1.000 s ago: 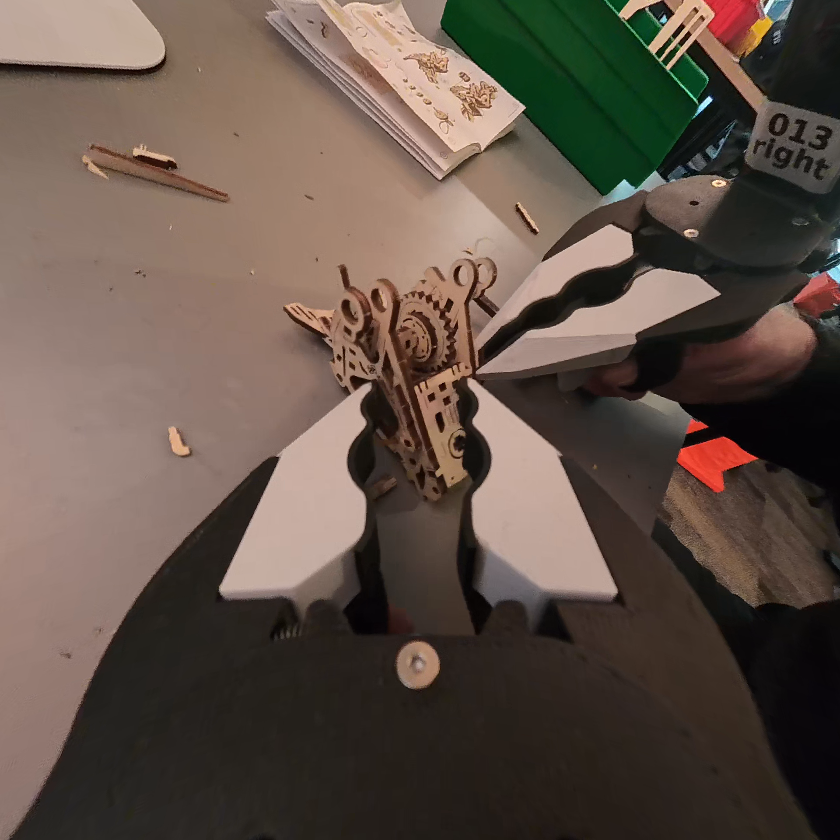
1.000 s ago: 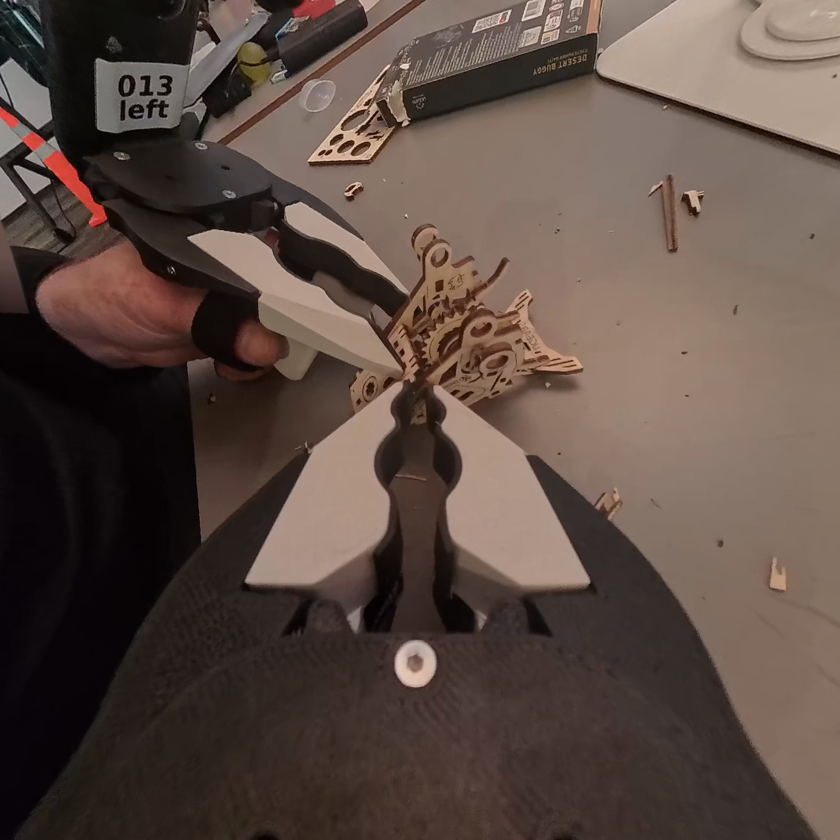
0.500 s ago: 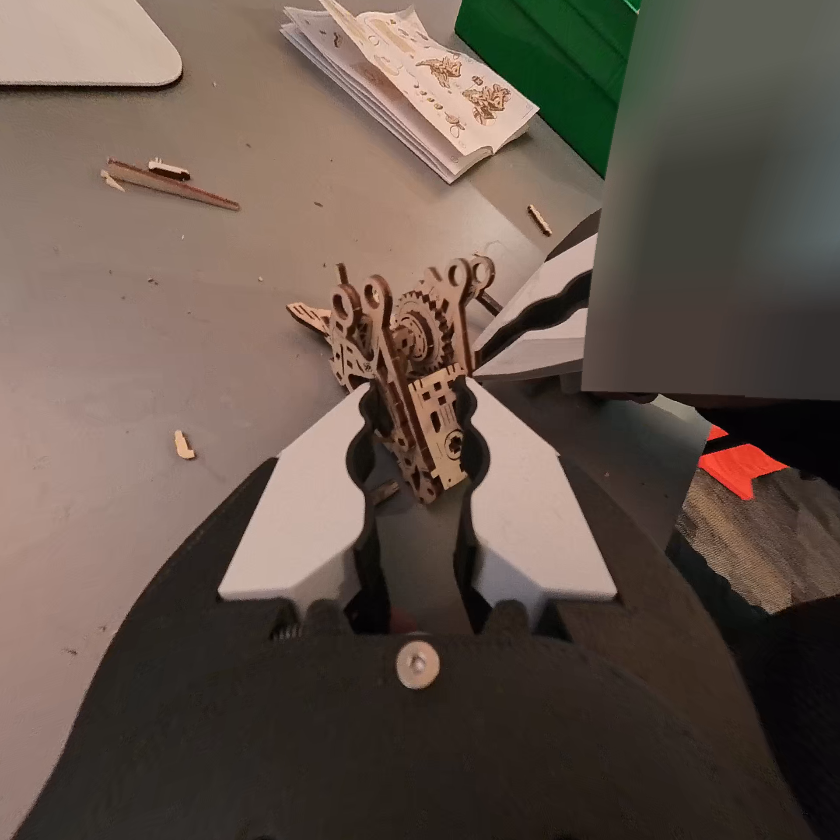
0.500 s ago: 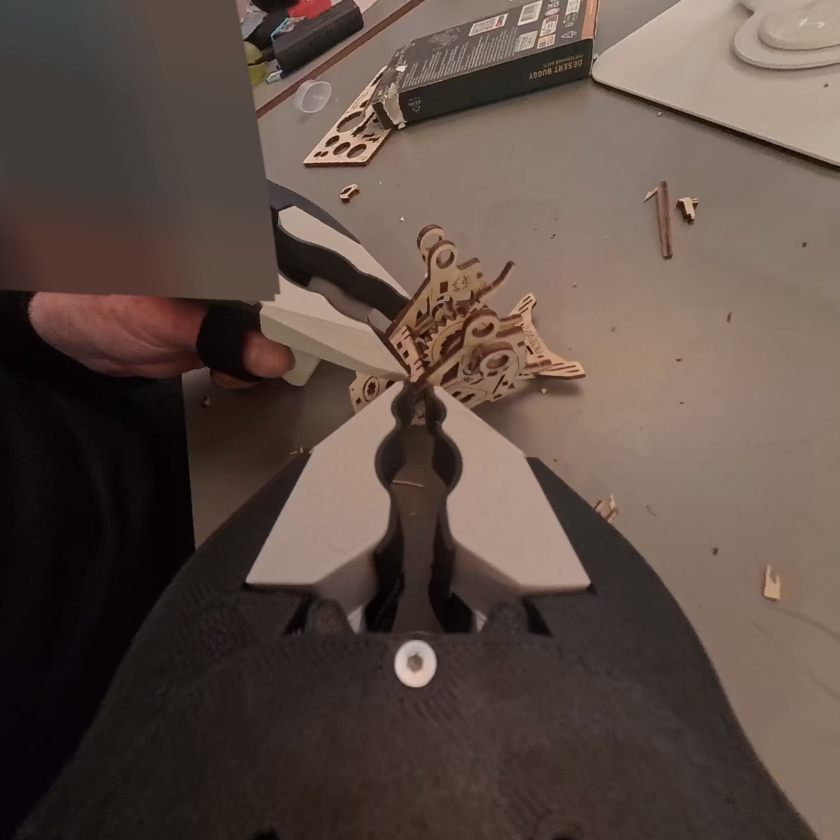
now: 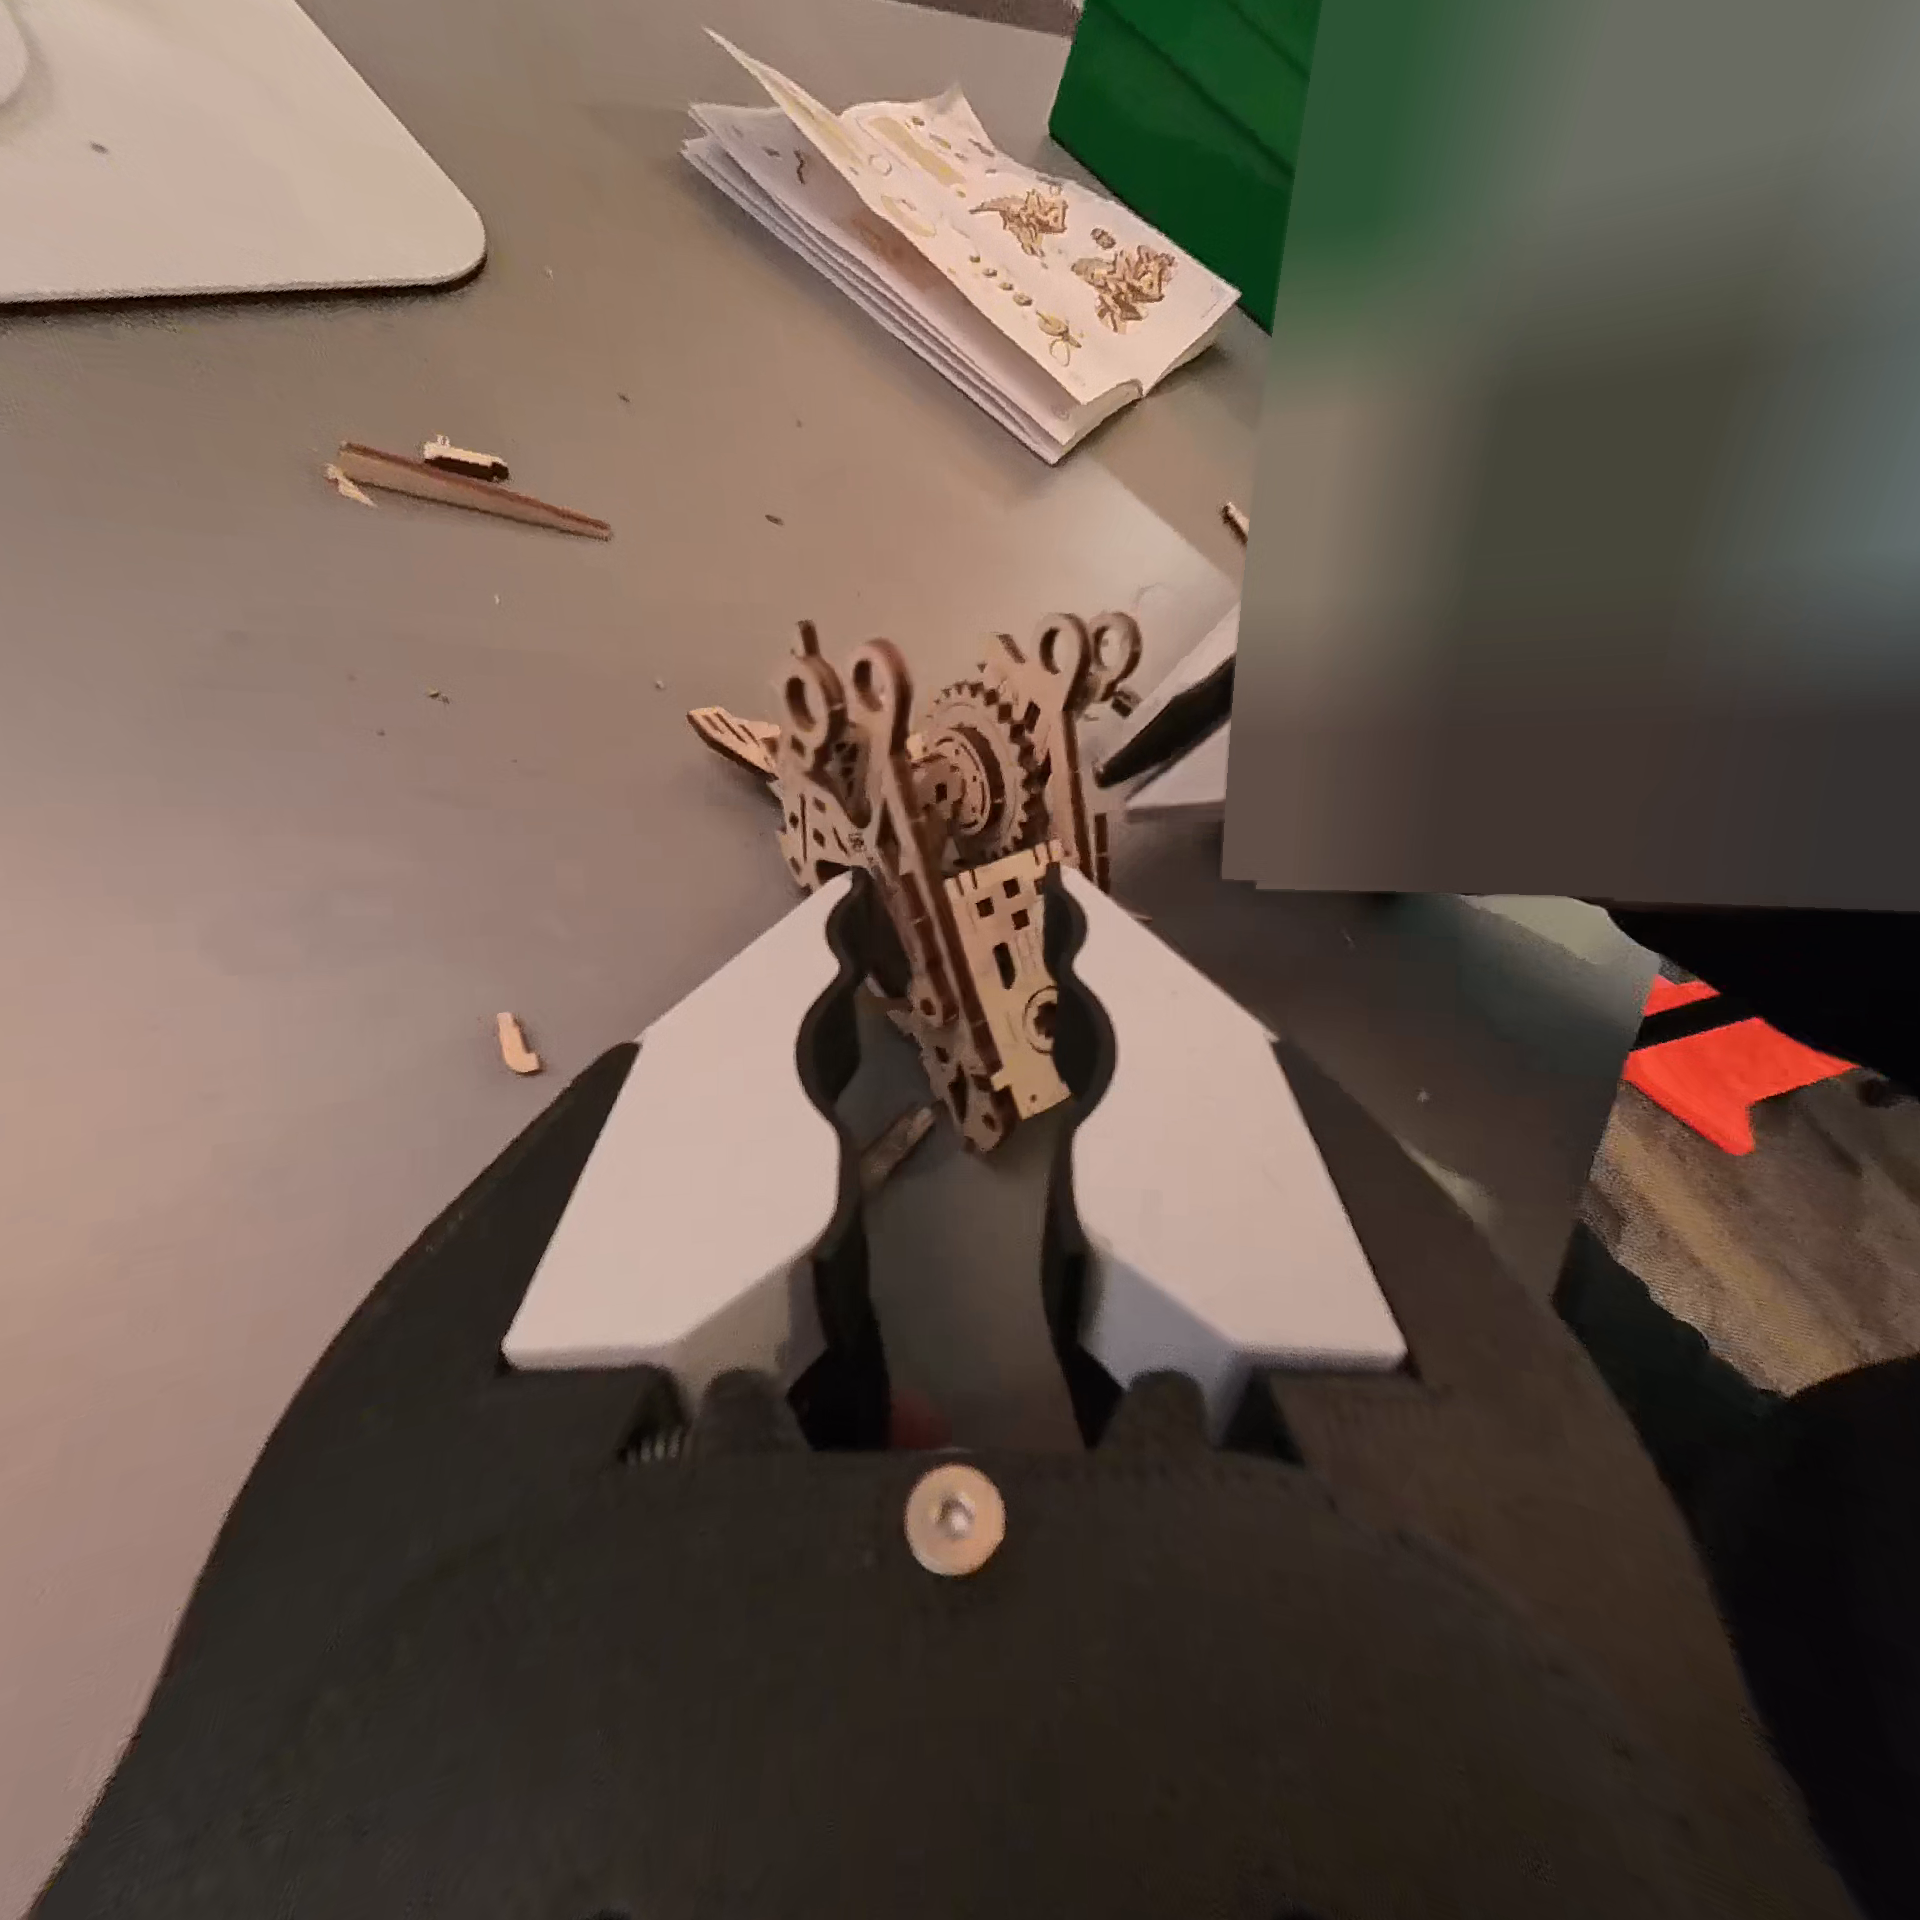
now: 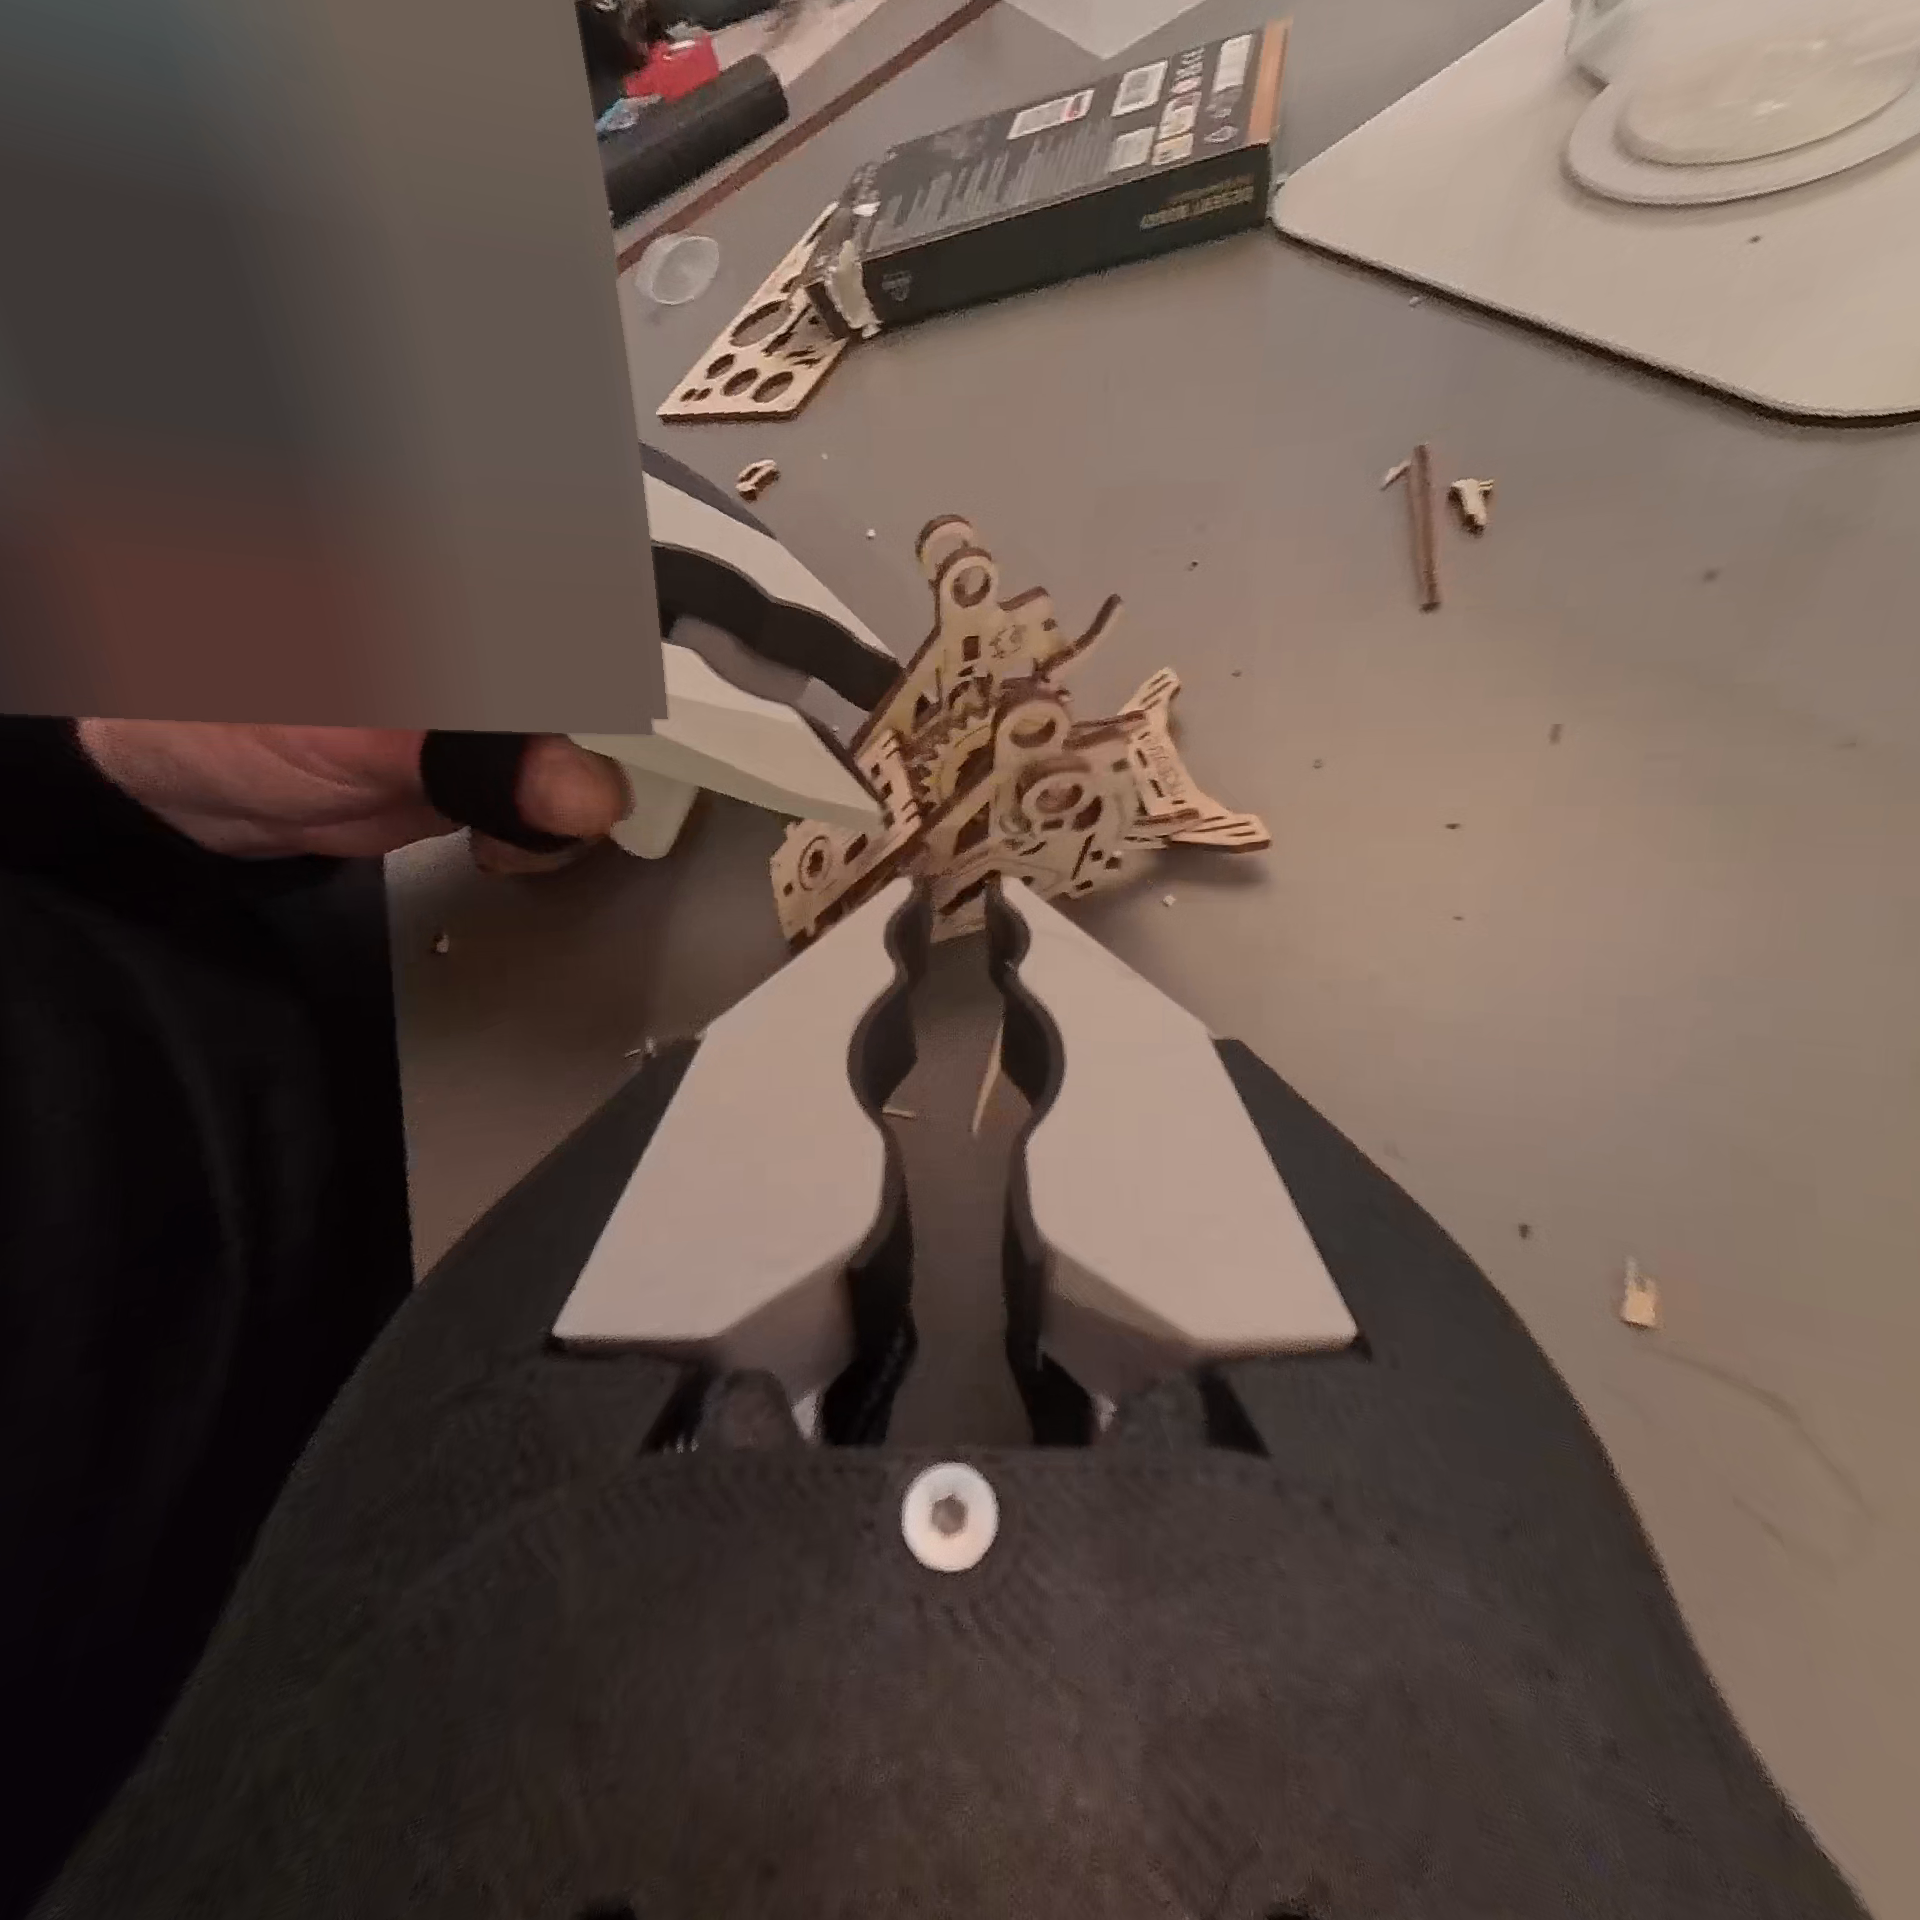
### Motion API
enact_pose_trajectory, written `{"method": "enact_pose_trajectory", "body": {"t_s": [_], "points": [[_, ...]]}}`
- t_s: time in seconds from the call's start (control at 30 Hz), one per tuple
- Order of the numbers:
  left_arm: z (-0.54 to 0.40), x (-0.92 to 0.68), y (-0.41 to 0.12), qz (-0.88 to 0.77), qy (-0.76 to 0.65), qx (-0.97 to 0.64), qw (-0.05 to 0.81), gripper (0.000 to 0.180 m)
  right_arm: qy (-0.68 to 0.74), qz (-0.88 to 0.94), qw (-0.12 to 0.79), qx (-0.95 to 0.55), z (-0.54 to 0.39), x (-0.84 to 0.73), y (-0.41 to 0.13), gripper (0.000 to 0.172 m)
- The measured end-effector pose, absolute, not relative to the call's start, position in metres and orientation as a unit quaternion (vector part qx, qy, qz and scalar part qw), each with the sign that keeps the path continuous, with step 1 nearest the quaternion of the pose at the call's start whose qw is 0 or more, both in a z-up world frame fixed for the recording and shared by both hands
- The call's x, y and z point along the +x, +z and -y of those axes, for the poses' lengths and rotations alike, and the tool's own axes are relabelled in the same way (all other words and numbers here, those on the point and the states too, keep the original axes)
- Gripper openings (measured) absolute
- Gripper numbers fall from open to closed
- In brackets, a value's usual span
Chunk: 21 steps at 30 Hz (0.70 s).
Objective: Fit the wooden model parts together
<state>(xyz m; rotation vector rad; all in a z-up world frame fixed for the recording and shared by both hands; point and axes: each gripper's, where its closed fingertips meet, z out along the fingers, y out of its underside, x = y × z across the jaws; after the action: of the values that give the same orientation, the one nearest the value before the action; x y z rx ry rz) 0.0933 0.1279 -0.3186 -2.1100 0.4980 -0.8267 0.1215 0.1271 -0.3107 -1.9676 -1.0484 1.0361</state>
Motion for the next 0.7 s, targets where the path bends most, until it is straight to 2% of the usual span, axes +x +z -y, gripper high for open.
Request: {"method": "enact_pose_trajectory", "body": {"t_s": [0.07,0.43,0.6,0.7], "points": [[-0.128,0.094,-0.316,-0.210,-0.322,-0.829,0.406,0.030,0.401,0.395,0.341,-0.753,-0.130,0.120,-0.308,0.001],[-0.137,0.098,-0.306,-0.247,-0.286,-0.810,0.449,0.038,0.392,0.417,0.335,-0.749,-0.129,0.110,-0.314,0.000],[-0.139,0.098,-0.307,-0.268,-0.252,-0.807,0.461,0.038,0.394,0.419,0.327,-0.750,-0.128,0.107,-0.315,0.000],[-0.138,0.097,-0.306,-0.282,-0.247,-0.802,0.466,0.030,0.394,0.426,0.313,-0.752,-0.124,0.111,-0.318,0.000]]}}
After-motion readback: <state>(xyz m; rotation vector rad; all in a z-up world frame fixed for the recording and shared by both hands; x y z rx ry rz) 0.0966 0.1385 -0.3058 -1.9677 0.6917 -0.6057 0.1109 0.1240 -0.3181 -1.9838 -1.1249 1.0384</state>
